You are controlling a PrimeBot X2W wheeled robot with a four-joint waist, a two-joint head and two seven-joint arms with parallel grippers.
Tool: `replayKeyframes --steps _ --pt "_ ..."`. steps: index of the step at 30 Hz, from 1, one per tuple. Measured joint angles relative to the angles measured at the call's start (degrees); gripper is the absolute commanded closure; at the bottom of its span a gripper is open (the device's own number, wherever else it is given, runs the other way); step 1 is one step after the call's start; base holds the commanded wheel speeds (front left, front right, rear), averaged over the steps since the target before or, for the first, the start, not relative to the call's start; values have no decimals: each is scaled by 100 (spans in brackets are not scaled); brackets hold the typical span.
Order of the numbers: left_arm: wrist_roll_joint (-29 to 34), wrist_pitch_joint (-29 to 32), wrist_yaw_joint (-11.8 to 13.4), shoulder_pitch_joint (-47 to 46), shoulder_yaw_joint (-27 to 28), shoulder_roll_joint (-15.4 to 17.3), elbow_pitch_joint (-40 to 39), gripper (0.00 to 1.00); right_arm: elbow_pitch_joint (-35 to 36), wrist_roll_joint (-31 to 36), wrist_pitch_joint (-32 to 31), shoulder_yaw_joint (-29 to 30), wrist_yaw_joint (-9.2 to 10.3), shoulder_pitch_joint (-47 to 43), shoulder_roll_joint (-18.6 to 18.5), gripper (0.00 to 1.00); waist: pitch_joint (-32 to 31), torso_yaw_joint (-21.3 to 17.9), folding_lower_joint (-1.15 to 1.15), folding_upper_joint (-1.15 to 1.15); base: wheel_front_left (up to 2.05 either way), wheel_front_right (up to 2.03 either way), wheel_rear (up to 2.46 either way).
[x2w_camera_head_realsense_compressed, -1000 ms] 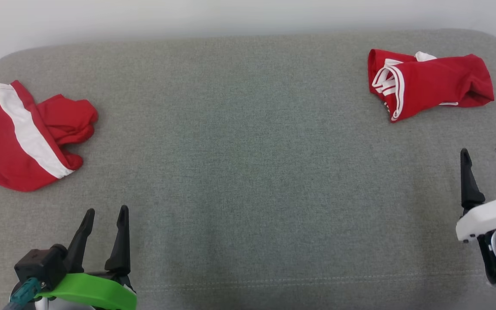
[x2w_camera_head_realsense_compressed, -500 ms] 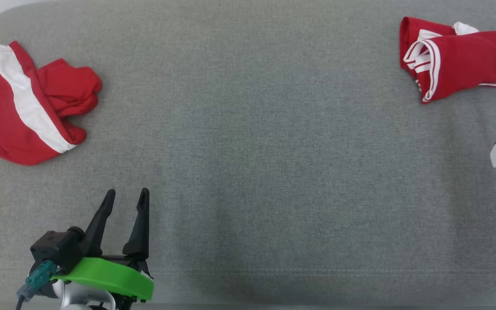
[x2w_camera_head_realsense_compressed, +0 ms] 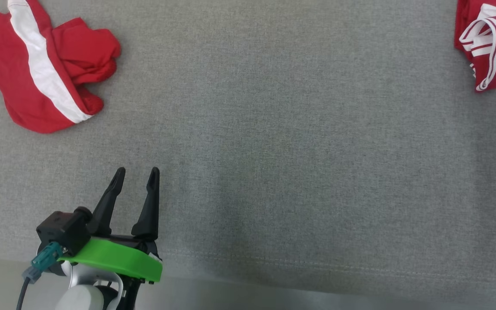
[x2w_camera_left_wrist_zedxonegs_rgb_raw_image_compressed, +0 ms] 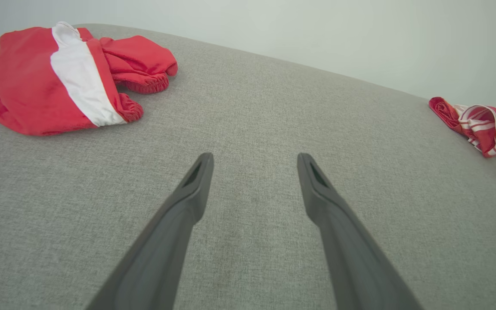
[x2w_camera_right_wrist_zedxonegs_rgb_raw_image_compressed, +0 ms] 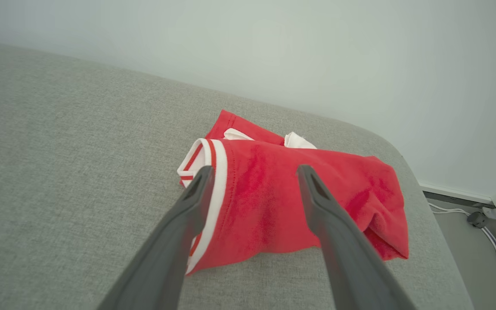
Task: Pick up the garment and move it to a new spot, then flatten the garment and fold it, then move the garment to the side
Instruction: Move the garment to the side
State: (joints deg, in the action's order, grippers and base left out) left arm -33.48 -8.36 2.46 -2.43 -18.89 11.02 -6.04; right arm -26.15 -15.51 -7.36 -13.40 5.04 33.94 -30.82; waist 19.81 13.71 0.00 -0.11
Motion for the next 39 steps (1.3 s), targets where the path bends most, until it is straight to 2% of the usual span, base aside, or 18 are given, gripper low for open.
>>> replayKeyframes --steps 18,27,39 --pt "82 -4 -100 -320 -125 -99 7 0 -200 146 -337 -158 -254 833 -70 0 680 246 0 0 0 0 0" --pt "148 -78 -102 -425 -90 -113 57 0 -254 198 -360 -315 -356 895 -74 0 946 222 0 0 0 0 0" --pt "152 -85 -196 -576 -176 -148 201 0 -444 219 -432 -375 -455 898 -118 0 1001 218 0 0 0 0 0"
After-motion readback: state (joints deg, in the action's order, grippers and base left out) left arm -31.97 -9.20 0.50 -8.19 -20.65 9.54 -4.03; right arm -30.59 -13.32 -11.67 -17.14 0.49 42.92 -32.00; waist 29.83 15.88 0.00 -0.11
